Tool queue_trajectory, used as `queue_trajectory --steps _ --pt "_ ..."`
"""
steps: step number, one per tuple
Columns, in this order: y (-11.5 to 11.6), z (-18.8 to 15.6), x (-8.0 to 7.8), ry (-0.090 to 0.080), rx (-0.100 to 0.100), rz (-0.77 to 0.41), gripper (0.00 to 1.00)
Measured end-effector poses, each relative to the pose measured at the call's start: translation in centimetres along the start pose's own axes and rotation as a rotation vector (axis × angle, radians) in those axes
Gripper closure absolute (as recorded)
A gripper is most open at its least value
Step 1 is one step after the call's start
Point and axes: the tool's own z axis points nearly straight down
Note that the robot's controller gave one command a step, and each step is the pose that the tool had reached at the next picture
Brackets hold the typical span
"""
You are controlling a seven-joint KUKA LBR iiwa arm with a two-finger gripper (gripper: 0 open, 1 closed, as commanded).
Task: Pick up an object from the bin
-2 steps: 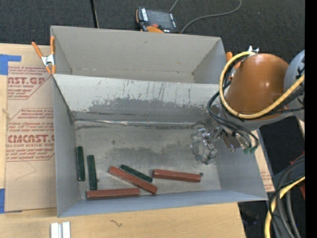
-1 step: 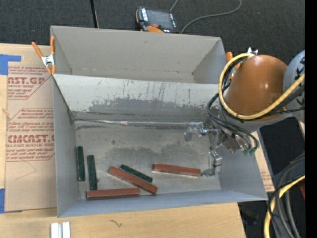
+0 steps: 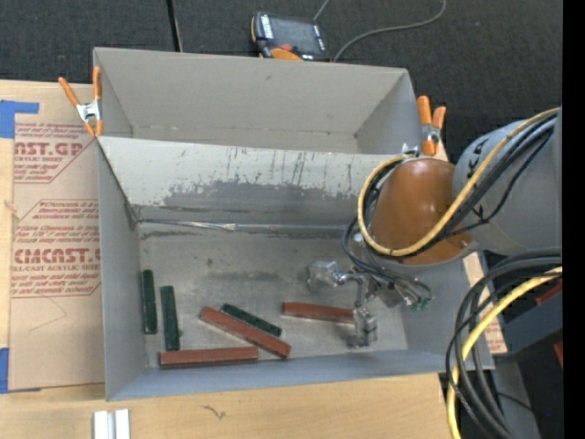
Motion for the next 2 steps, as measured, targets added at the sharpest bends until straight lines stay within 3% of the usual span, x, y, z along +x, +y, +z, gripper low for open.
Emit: queue_trajectory --steps 1,2 --pt "-0.1 -0.3 -0.1 -0.004 0.003 0.001 1.00" --pt "-2.5 -11.9 -3.3 -0.010 0.009 -0.378 1.00"
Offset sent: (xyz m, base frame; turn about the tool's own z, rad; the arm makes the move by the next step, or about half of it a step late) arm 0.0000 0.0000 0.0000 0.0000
